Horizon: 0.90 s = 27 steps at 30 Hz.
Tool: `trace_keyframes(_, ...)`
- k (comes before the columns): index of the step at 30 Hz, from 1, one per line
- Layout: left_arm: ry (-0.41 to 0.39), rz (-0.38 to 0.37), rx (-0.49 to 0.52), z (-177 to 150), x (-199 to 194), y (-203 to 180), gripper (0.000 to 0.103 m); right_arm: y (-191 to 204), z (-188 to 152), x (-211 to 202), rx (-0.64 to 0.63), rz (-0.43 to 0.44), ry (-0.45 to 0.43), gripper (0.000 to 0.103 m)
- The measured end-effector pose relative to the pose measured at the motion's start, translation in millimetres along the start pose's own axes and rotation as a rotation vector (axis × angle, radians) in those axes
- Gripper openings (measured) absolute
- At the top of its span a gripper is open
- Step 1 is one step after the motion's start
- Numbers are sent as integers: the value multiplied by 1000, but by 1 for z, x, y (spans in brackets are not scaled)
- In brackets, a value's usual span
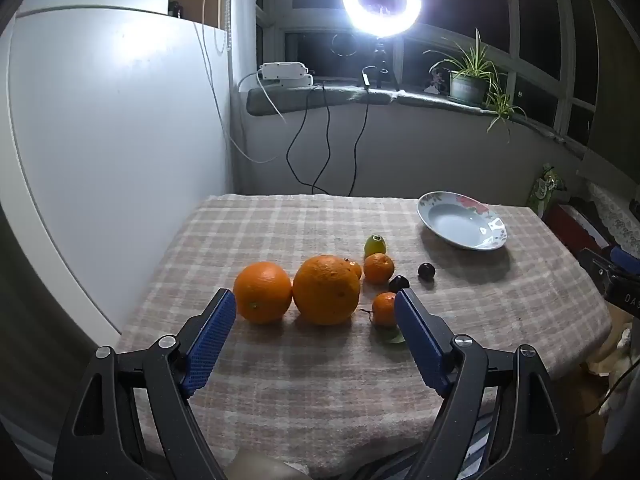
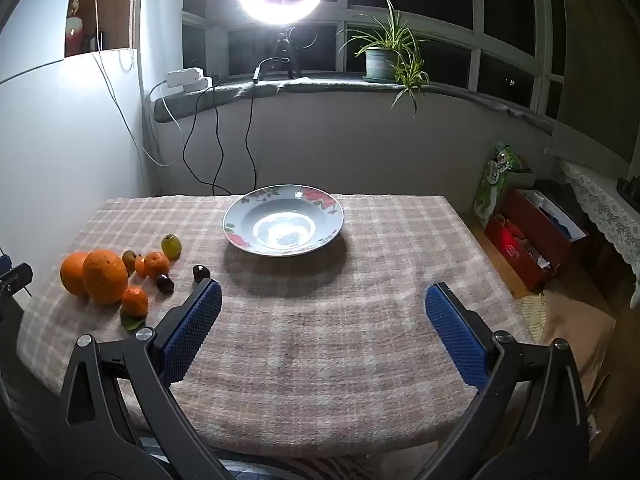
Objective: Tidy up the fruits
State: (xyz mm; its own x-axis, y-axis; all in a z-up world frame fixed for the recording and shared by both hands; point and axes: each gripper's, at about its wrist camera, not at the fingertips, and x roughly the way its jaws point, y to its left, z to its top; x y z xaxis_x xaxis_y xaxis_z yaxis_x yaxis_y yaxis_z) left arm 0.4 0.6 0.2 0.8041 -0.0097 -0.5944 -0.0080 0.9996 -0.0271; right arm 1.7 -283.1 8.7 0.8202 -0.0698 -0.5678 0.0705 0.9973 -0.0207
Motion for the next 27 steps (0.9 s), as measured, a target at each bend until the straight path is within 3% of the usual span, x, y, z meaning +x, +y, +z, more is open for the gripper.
trace_keyframes(27,-20,15,-2,1,-1,5,82,5,3,-10,-34,-10,-25,103)
